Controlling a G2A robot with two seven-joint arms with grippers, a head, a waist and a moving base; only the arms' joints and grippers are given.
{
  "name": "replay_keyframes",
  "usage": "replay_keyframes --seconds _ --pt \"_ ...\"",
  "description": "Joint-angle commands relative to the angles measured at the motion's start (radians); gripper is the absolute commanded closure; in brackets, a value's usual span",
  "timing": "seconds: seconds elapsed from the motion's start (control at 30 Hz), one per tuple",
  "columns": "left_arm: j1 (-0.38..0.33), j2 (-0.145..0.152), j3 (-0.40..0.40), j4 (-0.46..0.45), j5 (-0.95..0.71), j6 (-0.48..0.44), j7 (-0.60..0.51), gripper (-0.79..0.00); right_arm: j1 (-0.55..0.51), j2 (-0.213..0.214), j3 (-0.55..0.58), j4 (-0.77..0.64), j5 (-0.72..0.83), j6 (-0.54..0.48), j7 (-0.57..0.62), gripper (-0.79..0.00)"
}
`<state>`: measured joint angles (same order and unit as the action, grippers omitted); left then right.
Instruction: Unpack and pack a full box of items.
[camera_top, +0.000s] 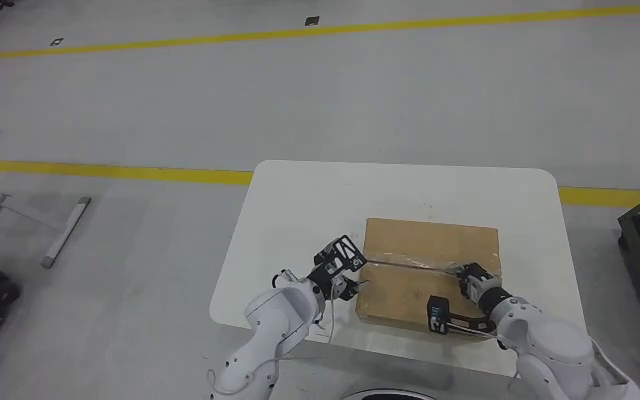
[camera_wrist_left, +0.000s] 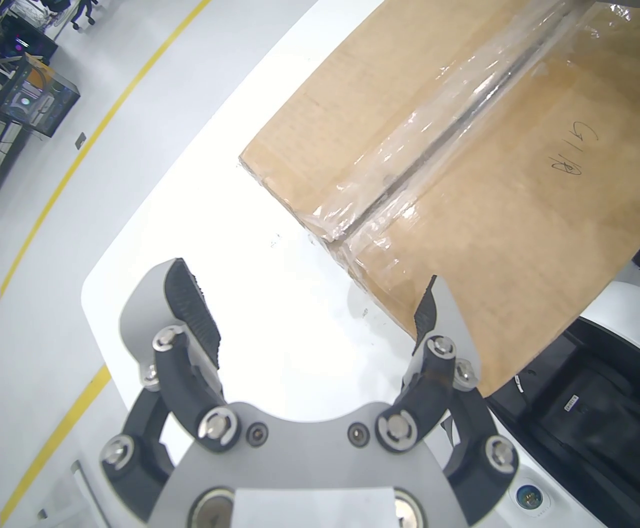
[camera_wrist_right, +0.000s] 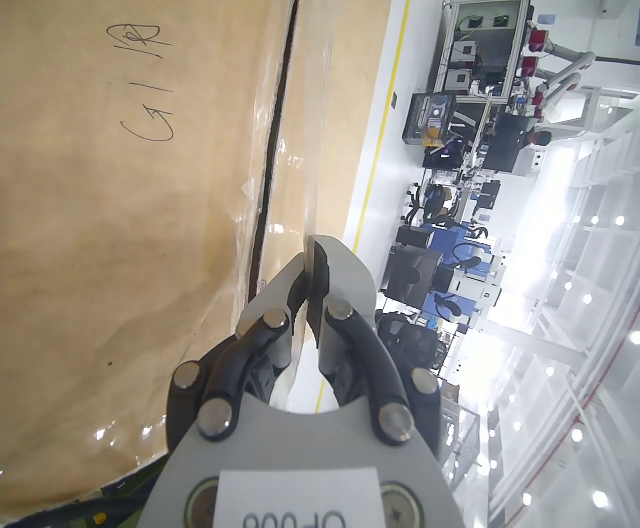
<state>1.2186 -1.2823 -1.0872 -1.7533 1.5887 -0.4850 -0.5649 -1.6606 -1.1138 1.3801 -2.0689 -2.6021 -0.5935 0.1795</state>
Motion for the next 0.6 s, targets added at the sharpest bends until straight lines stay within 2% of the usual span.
replay_keyframes --seconds 0.0,0.57 --pt "-0.003 0.0 0.001 0.002 -0.001 -0.001 0.0 -0.785 0.003 0.0 0.0 0.002 -0.001 -0.002 -0.007 0.0" --pt "-0.02 0.003 0.004 0.01 -0.006 -0.004 -0.001 -0.785 0.028 0.003 -0.016 0.022 -0.039 -0.034 -0.013 0.0"
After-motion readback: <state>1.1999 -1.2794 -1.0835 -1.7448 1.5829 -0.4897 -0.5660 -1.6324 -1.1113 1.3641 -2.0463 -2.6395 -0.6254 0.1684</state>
